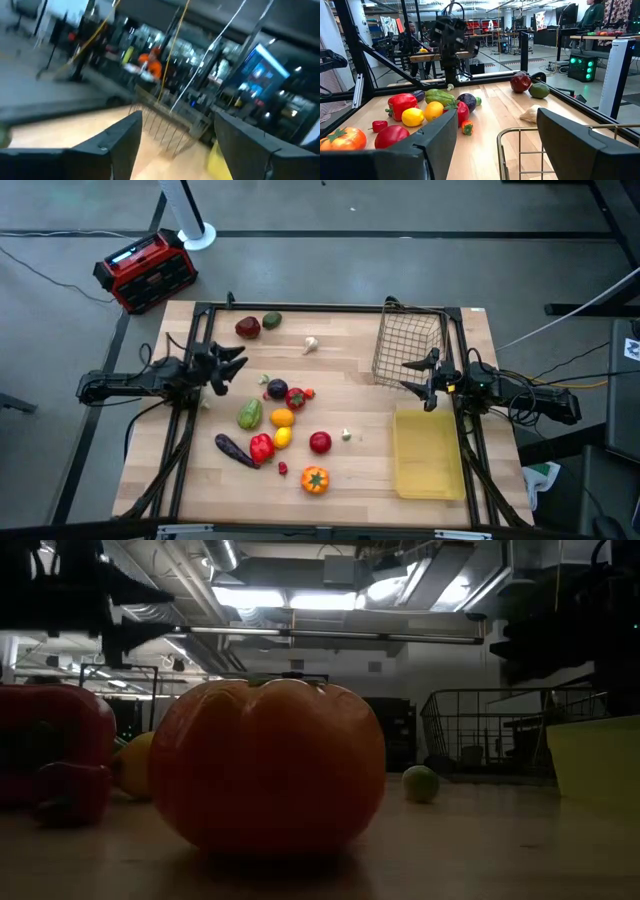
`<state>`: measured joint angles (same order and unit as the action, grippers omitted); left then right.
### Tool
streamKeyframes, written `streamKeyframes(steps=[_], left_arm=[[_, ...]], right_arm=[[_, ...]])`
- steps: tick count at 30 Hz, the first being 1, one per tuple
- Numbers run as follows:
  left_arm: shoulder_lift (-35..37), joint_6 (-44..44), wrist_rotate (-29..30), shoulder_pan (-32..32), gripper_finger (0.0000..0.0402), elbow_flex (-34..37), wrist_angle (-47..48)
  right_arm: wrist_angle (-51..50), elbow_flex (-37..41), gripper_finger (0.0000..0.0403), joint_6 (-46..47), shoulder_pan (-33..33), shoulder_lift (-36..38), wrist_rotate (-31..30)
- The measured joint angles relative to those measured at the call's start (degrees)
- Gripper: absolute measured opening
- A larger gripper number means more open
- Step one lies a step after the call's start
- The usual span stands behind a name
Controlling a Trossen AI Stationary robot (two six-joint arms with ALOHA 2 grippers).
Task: Sort produce into baskets
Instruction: Put the red apple into the wired basket
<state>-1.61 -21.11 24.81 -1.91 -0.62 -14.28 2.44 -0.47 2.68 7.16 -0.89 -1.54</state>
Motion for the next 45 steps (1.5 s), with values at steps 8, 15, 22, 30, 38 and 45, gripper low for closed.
streamKeyframes(steps=[8, 15, 22, 30, 38, 45], left_arm=[[-0.58, 7.22, 8.06, 0.0, 0.0246, -4.36, -5.34], [-12.58, 16.35, 11.31, 0.0, 0.0246, -17.79, 3.43], [-29.91, 22.74, 16.14, -4.53, 0.0246, -35.99, 23.17], [-46.27, 18.47, 12.12, -16.44, 0.0247, -46.16, 28.34], [-57.94, 16.33, 3.57, -27.32, 0.0247, -46.58, 32.11], [-61.13, 26.43, -6.61, -32.47, 0.0247, -46.58, 37.67]], right_arm=[[0.0, 0.01, 0.0269, 0.0, 0.0, 0.0, 0.0], [-0.01, 0.01, 0.0269, 0.0, -0.01, -0.01, 0.0], [-0.02, 0.01, 0.0269, 0.0, 0.0, -0.01, 0.0], [-0.02, 0.0, 0.0269, 0.0, 0.0, -0.01, 0.0], [-0.01, 0.0, 0.0269, 0.0, -0.01, -0.01, 0.0], [-0.02, 0.0, 0.0269, 0.0, 0.0, -0.01, 0.0]])
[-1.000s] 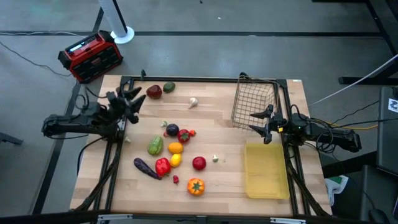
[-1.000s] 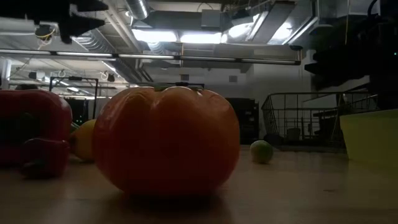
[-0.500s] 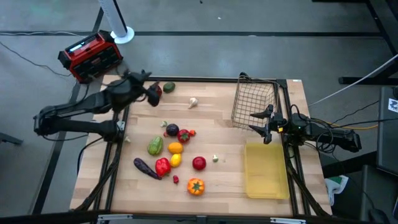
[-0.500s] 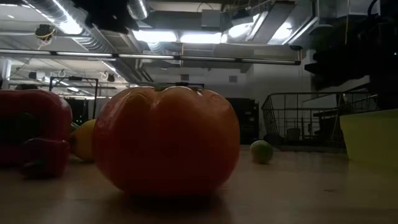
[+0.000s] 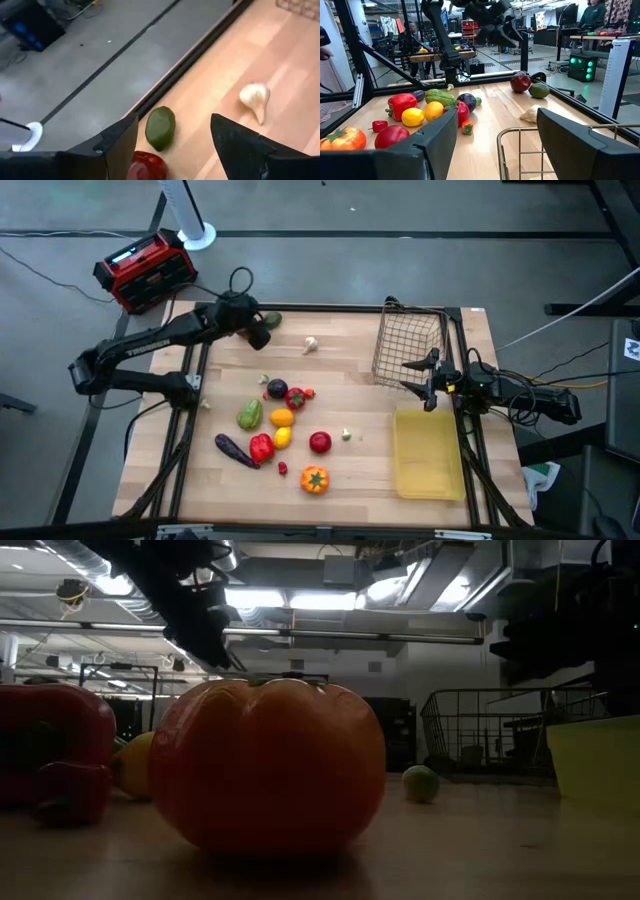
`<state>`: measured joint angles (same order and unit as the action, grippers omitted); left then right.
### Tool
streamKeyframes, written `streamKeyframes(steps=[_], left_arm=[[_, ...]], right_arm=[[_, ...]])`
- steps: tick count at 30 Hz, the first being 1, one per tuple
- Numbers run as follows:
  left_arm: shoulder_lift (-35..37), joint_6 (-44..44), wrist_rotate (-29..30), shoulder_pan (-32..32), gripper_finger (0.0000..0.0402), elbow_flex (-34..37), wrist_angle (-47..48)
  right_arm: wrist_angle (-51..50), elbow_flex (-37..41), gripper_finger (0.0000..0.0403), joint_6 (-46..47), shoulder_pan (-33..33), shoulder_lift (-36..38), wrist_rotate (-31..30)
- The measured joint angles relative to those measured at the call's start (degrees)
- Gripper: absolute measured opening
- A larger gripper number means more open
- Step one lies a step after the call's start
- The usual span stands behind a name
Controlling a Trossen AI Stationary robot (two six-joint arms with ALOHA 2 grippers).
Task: Sort produce into baskets
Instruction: Put the red apple into the wired basket
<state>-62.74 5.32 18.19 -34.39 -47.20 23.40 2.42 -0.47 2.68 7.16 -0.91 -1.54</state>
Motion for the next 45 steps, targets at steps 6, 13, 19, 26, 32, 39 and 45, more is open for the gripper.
streamKeyframes(steps=[6, 13, 19, 26, 32, 39, 45], left_arm=[[0.24, 2.64, -4.87, -3.75, 0.0259, 0.0, 4.13], [0.22, 8.4, -7.65, -7.97, 0.0337, 0.02, 8.58], [0.22, 11.6, -7.7, -9.97, 0.039, 0.02, 12.07], [-0.06, 13.1, -10.55, -12.86, 0.0399, 0.04, 12.78], [-3.3, 17.5, -13.2, -16.15, 0.04, 0.04, 12.01], [-10.58, 19.09, -13.59, -17.19, 0.04, 0.11, 11.85], [-15.14, 20.98, -13.59, -17.18, 0.04, 0.11, 10.33]], right_arm=[[0.01, 0.01, 0.0269, 0.0, -0.01, 0.0, 0.0], [0.02, 0.0, 0.0269, 0.0, -0.02, 0.0, 0.0], [0.02, 0.0, 0.0269, 0.0, -0.01, 0.0, 0.0], [0.01, 0.02, 0.0269, 0.0, -0.01, 0.0, 0.0], [0.02, 0.02, 0.0269, 0.0, -0.02, 0.0, 0.0], [0.01, 0.01, 0.0269, 0.0, -0.01, 0.0, 0.0], [0.02, 0.01, 0.0269, 0.0, -0.01, 0.0, 0.0]])
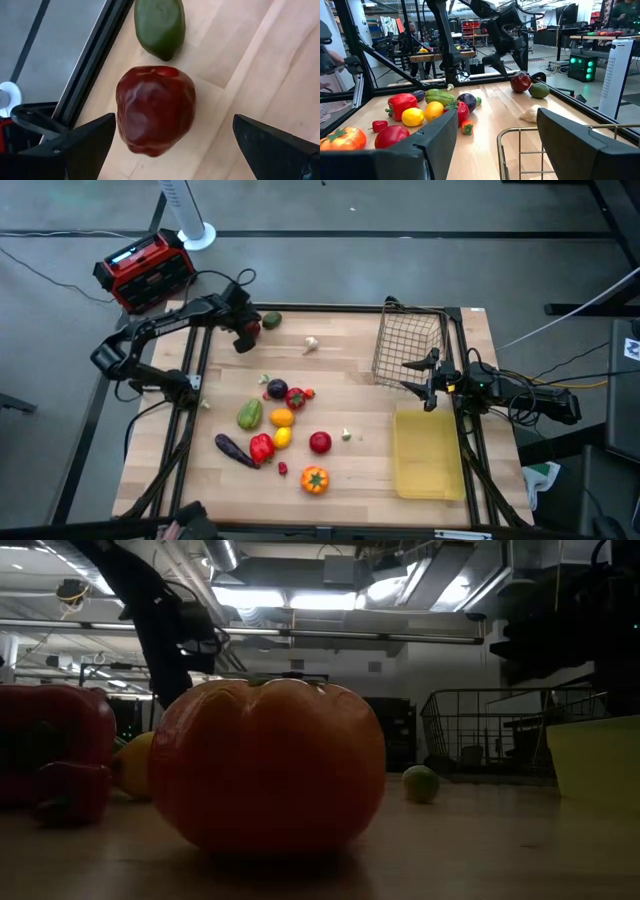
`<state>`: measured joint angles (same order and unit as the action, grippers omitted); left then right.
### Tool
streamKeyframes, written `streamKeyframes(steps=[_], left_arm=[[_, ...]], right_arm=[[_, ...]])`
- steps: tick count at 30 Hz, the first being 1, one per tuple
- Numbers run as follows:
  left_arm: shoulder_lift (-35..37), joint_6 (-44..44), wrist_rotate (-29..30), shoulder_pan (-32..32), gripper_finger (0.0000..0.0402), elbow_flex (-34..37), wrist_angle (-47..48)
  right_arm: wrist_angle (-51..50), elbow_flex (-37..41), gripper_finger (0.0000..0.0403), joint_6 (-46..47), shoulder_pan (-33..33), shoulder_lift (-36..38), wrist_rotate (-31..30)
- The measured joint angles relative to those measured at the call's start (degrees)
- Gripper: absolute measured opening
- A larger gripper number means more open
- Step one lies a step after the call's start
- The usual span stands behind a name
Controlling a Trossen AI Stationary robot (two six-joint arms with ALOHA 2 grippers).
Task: Sort produce into baskets
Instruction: Put the red apple into the wired basket
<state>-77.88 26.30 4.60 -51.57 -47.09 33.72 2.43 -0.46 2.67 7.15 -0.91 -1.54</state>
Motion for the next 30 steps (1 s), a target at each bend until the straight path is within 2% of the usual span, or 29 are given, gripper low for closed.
streamKeyframes(steps=[15, 18, 22, 30], left_arm=[[-1.78, 3.85, -0.07, -3.08, 0.04, 0.0, -3.97], [-1.78, 4.87, -1.84, -3.77, 0.04, 0.07, -4.07], [-1.8, 7.55, -5.13, -4.72, 0.04, 2.31, -6.28], [-1.8, 6.85, -5.76, -6.27, 0.04, 5.95, -13.12]], right_arm=[[-0.02, 0.01, 0.0269, 0.0, 0.01, 0.0, 0.0], [-0.02, 0.01, 0.0269, 0.0, 0.0, 0.02, 0.0], [-0.02, 0.01, 0.0269, 0.0, 0.01, 0.0, 0.0], [-0.02, -0.01, 0.0269, 0.0, 0.0, 0.01, 0.0]])
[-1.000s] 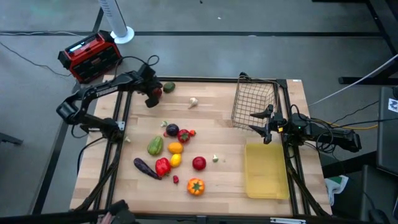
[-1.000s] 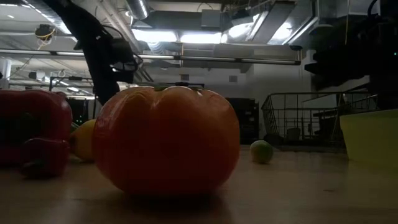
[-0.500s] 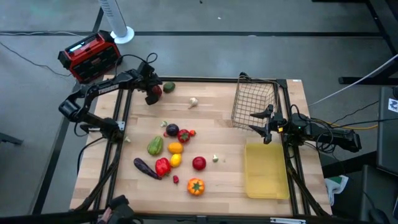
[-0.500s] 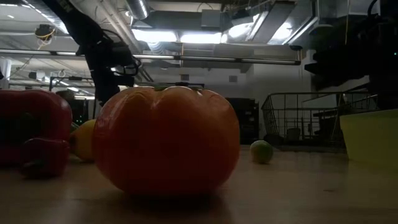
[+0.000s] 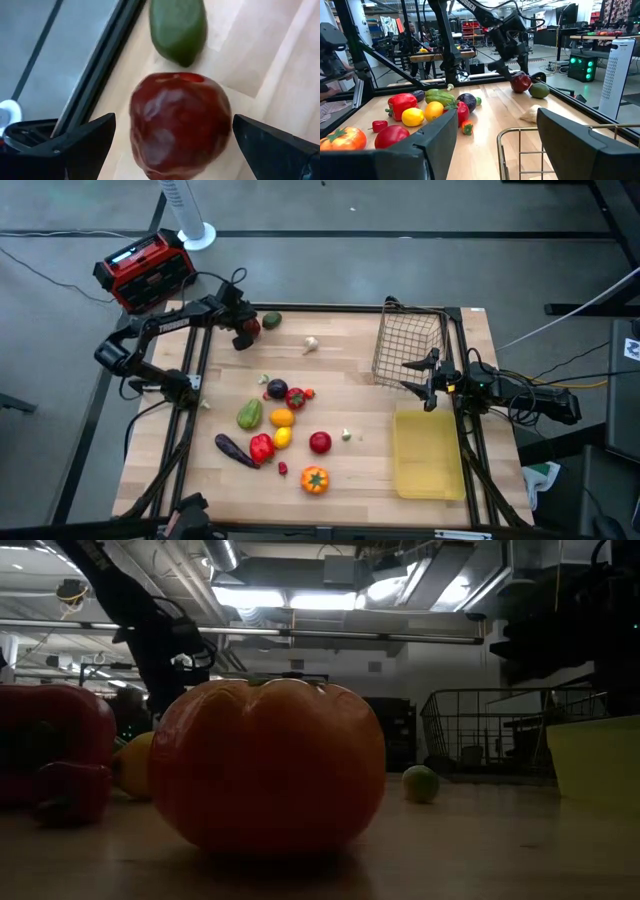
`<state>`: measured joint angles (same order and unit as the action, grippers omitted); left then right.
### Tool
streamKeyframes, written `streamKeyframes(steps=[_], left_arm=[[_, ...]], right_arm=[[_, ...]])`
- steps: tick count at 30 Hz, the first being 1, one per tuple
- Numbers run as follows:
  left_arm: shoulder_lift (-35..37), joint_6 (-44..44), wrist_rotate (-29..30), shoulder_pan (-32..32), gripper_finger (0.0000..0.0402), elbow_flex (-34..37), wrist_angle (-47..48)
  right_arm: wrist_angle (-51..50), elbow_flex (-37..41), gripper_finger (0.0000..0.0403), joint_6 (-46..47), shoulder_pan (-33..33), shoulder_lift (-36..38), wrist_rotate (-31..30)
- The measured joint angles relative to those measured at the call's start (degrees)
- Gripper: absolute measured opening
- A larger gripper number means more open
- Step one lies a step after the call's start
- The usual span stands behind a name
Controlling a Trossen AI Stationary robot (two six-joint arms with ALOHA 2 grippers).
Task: Sort produce into baskets
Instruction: Put the red apple into the wired basket
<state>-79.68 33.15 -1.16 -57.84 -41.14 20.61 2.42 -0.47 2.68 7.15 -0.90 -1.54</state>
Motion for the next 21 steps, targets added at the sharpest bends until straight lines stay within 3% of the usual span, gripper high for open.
streamKeyframes(steps=[21], left_arm=[[0.0, -5.88, -1.58, 0.14, 0.0391, 7.95, -12.39]], right_arm=[[0.0, 0.02, 0.0269, 0.0, -0.02, 0.0, 0.0]])
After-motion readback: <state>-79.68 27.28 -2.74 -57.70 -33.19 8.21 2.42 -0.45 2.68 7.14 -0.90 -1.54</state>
